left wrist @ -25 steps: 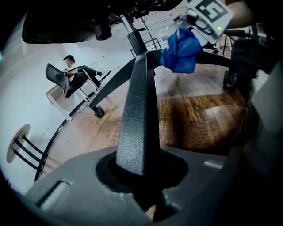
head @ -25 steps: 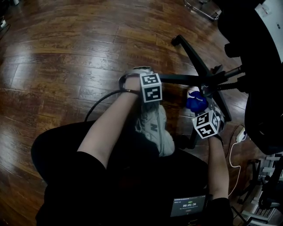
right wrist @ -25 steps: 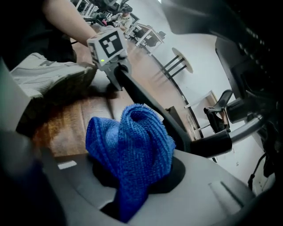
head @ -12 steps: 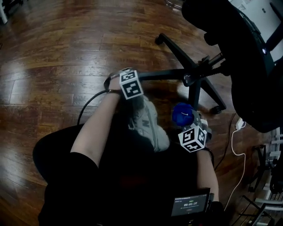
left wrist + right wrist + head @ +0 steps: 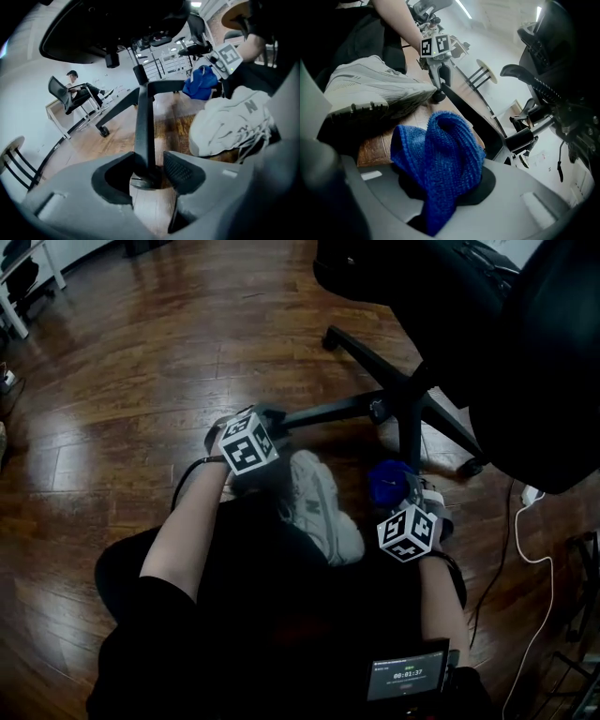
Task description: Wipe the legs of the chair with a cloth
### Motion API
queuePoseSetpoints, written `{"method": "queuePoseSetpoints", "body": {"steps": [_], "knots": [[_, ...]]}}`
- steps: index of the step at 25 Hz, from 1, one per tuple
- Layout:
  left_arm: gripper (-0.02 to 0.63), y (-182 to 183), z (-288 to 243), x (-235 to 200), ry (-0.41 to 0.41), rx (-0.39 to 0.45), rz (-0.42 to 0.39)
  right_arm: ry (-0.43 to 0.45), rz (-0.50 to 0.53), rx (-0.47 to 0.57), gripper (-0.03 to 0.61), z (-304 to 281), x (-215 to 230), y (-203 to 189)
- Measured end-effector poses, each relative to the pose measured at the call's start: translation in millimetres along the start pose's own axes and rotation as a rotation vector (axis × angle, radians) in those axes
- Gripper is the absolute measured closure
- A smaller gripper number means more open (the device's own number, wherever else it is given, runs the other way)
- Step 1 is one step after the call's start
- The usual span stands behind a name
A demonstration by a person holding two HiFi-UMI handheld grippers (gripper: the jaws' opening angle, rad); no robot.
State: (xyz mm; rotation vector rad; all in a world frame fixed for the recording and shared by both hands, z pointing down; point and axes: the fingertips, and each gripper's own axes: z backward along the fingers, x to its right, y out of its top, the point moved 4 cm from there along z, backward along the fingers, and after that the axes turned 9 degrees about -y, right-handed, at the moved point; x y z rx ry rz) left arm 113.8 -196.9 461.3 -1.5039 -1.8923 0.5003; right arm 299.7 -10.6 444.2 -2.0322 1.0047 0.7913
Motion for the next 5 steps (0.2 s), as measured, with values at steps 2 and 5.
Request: {"method": "queuePoseSetpoints", "body": {"steps": [2,5], "knots": [[0.405,0,8,7,-0.023,-0.058,-0.044,0.003,-0.005,0.001,0.495,1,1,0],[0.399,8,24,18,-0.054,-0.125,-0.133,0.006,-0.016,0.006,0.495,2,3,-2]]}}
